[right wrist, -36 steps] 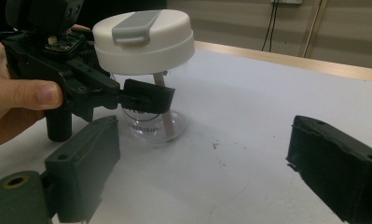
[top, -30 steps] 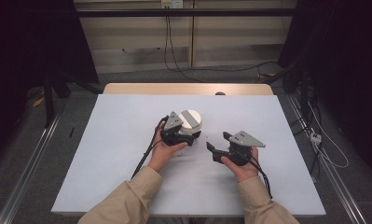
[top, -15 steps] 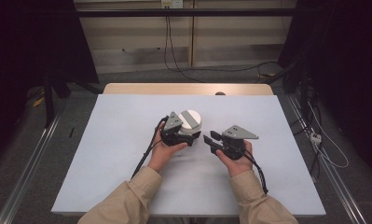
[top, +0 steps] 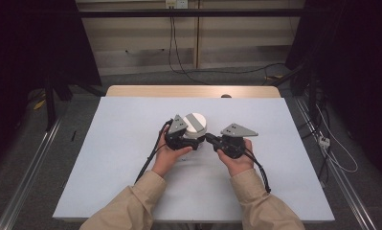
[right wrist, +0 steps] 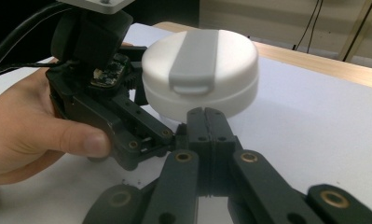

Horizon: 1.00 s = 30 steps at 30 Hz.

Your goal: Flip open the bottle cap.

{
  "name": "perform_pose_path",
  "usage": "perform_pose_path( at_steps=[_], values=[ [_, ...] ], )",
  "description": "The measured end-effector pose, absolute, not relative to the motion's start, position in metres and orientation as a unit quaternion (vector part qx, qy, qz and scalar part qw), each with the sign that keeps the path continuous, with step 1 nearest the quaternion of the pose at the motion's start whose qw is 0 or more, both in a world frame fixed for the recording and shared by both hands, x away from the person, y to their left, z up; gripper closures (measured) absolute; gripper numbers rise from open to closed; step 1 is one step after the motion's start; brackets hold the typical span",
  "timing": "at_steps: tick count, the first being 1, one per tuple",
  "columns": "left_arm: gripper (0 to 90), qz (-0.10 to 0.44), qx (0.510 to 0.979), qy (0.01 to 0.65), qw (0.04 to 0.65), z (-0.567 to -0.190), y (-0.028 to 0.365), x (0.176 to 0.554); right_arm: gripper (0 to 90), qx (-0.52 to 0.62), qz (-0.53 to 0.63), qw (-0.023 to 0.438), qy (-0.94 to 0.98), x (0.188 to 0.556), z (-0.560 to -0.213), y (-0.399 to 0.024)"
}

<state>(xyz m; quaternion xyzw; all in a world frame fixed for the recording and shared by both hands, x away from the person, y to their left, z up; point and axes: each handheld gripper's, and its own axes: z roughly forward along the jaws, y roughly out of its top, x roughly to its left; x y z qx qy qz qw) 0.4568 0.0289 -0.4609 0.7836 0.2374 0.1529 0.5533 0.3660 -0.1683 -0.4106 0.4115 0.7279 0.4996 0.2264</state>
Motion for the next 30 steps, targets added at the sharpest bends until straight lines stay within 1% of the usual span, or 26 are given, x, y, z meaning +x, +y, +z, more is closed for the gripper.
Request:
perform_pose_path(
  at_steps=[7, 17, 30],
  values=[
    [18.6, 0.153, 0.784, 0.237, 0.553, -0.461, 0.029, 0.457, 90.0, 0.412, 0.494, 0.220, 0.733, 0.373, -0.411, -0.162],
    [18.7, 0.152, 0.784, 0.237, 0.553, -0.461, 0.029, 0.457, 90.0, 0.404, 0.492, 0.223, 0.738, 0.376, -0.406, -0.159],
    [18.6, 0.152, 0.784, 0.237, 0.553, -0.461, 0.029, 0.457, 90.0, 0.398, 0.504, 0.235, 0.730, 0.379, -0.395, -0.155]
  ],
)
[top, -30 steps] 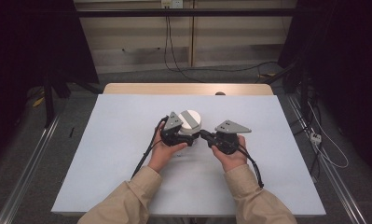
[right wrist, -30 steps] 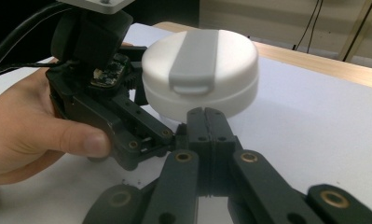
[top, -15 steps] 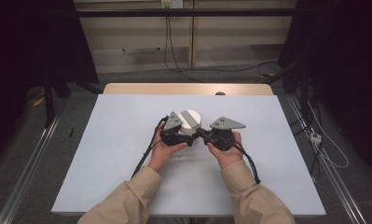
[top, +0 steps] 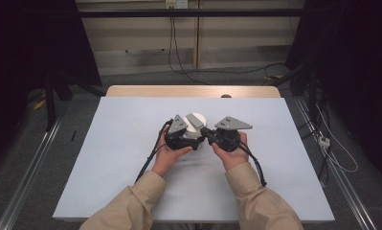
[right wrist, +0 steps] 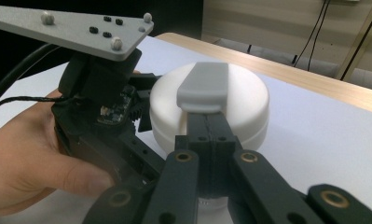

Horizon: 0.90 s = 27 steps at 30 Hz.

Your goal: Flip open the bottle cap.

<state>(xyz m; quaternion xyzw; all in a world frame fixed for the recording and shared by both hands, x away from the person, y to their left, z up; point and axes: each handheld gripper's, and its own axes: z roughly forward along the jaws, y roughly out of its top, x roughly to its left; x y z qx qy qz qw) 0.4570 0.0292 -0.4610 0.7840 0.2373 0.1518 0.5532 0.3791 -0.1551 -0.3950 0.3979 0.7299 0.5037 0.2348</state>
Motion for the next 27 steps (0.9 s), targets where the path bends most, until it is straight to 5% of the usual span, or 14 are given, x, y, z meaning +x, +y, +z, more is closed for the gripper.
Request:
perform_pose_path(
  at_steps=[27],
  values=[
    [18.6, 0.152, 0.784, 0.237, 0.553, -0.461, 0.029, 0.457, 90.0, 0.385, 0.502, 0.259, 0.730, 0.393, -0.371, -0.142]
  ],
)
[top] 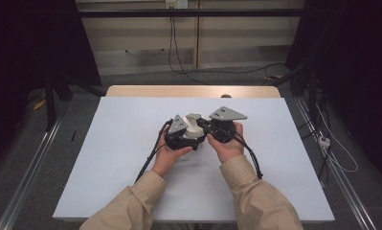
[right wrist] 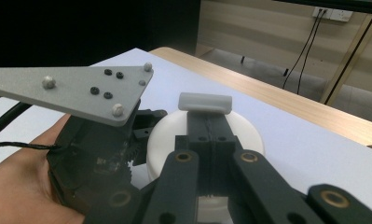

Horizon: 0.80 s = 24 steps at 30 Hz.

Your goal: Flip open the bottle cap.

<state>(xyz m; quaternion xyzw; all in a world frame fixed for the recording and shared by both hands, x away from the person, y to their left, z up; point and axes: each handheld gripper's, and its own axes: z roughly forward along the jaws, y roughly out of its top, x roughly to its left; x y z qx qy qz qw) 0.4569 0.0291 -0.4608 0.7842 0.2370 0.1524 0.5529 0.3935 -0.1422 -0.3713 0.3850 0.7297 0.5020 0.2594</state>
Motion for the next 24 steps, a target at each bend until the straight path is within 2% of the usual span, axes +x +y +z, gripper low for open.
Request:
perform_pose_path(
  at_steps=[24],
  values=[
    [18.6, 0.151, 0.783, 0.238, 0.554, -0.461, 0.029, 0.456, 90.0, 0.378, 0.498, 0.274, 0.730, 0.406, -0.362, -0.135]
  ],
)
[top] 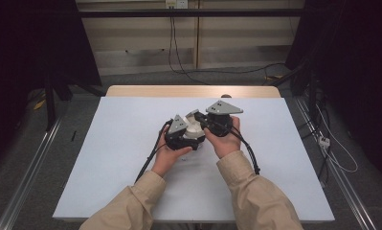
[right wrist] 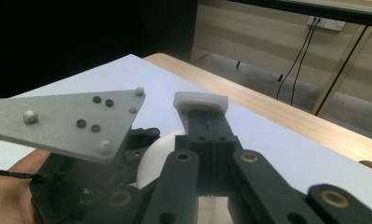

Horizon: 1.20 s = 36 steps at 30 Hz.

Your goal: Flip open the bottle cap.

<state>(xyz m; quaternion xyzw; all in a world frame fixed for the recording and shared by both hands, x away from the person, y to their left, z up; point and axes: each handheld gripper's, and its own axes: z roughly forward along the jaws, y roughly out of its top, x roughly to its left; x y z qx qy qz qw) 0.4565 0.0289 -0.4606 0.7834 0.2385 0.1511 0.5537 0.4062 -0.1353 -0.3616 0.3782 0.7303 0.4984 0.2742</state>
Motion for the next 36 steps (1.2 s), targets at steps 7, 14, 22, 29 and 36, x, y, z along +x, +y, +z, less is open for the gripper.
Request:
perform_pose_path(
  at_steps=[7, 14, 22, 29, 36],
  values=[
    [18.6, 0.150, 0.783, 0.239, 0.554, -0.461, 0.029, 0.456, 90.0, 0.376, 0.498, 0.276, 0.731, 0.409, -0.358, -0.133],
    [18.6, 0.150, 0.783, 0.239, 0.554, -0.461, 0.029, 0.456, 90.0, 0.374, 0.494, 0.278, 0.734, 0.414, -0.359, -0.130],
    [18.6, 0.149, 0.783, 0.240, 0.554, -0.461, 0.029, 0.457, 90.0, 0.368, 0.490, 0.285, 0.737, 0.419, -0.355, -0.123],
    [18.6, 0.150, 0.784, 0.239, 0.553, -0.461, 0.029, 0.457, 90.0, 0.368, 0.488, 0.288, 0.738, 0.423, -0.354, -0.121],
    [18.6, 0.149, 0.784, 0.239, 0.553, -0.461, 0.029, 0.457, 90.0, 0.370, 0.487, 0.286, 0.737, 0.427, -0.354, -0.119]
  ],
)
